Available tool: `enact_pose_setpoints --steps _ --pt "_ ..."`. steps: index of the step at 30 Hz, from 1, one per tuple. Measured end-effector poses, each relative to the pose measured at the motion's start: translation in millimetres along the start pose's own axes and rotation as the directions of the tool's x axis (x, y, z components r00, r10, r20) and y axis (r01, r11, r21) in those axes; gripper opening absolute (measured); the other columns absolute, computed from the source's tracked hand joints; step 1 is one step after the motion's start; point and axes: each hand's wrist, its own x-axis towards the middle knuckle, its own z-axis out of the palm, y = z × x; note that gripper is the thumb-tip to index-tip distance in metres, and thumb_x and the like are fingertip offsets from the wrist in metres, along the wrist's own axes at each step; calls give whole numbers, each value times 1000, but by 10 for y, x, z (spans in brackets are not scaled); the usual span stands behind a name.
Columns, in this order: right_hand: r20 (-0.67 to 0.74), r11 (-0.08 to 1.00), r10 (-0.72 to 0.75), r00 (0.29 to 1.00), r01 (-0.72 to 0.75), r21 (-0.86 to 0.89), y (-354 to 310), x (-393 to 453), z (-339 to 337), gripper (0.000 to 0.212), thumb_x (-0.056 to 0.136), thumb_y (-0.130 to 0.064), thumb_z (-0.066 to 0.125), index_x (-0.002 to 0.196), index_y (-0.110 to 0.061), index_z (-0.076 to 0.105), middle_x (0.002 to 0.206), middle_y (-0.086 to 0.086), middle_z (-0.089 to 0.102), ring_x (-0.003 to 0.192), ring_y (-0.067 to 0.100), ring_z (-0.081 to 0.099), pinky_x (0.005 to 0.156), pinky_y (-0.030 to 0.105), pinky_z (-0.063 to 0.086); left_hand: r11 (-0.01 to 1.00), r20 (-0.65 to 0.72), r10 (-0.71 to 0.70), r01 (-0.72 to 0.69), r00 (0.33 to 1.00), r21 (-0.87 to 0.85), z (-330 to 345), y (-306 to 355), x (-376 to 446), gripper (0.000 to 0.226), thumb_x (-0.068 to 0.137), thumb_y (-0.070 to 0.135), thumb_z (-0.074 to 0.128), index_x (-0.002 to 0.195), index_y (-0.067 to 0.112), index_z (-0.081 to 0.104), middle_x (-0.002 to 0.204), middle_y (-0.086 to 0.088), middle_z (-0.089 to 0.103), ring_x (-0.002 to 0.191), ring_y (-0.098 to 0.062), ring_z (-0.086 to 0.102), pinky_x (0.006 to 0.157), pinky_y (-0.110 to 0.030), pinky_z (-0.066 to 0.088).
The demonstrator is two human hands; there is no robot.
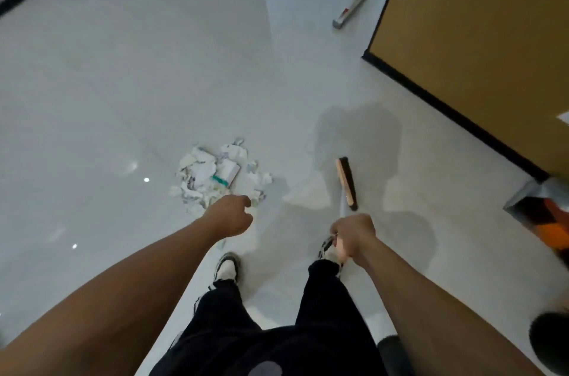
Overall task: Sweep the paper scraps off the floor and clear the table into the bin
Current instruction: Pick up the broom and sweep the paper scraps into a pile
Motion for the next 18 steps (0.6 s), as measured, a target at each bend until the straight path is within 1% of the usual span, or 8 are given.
enact_pose_setpoints --steps 2,4,6,7,9,12,15,18 --pt "64 996 -30 997 35 -79 -120 -28 11 15 75 9 65 89 14 64 68 21 63 46 27 60 51 33 52 994 -22 -85 84 996 -68 80 -2 -173 47 89 28 50 135 19 50 136 -9 53 125 -26 48 100 -34 41" --pt "167 984 -55 984 82 -161 -248 -111 10 3 77 11 63 79 9 62 60 17 58 43 25 56 49 31 49 977 -40 -165 158 985 -145 138 15 -342 48 89 28 50 136 20 50 136 -8 54 124 -26 48 99 -34 41" --pt "285 981 -49 957 100 -167 -398 -161 -6 19 78 15 62 65 2 56 56 13 49 38 20 46 41 25 38 957 -71 -214 195 974 -215 177 24 -497 49 88 27 50 136 21 50 136 -7 54 123 -26 49 97 -34 42" --pt "334 979 -48 941 110 -170 -460 -189 -10 21 78 13 63 63 0 56 56 12 47 38 19 42 38 22 33 945 -95 -236 206 967 -252 203 17 -581 49 87 27 50 136 22 49 136 -7 53 122 -25 49 96 -34 42" --pt "404 964 -36 914 139 -227 -528 -273 -1 16 81 4 67 70 -4 58 57 12 48 42 18 39 38 22 27 913 -140 -290 230 947 -336 283 -22 -765 49 86 26 50 135 21 50 134 -7 54 122 -25 49 96 -34 43" --pt "465 922 -29 885 203 -329 -521 -424 104 12 82 -2 69 83 -10 61 58 9 51 41 16 41 38 20 27 854 -177 -375 265 910 -448 482 -109 -1057 49 85 25 50 134 20 51 135 -8 54 124 -25 48 98 -34 42" --pt "504 879 -65 861 289 -380 -419 -568 224 15 83 0 69 84 -12 60 57 9 51 38 16 41 38 19 27 771 -193 -473 298 860 -563 792 -207 -1354 48 87 25 50 134 19 51 136 -8 54 124 -25 48 98 -34 42" --pt "515 823 -124 848 378 -425 -258 -722 250 16 84 3 65 79 -9 56 59 11 49 38 16 41 35 19 30 665 -166 -565 327 808 -672 1148 -226 -1696 47 87 25 51 134 18 52 134 -10 55 122 -25 49 94 -32 41"
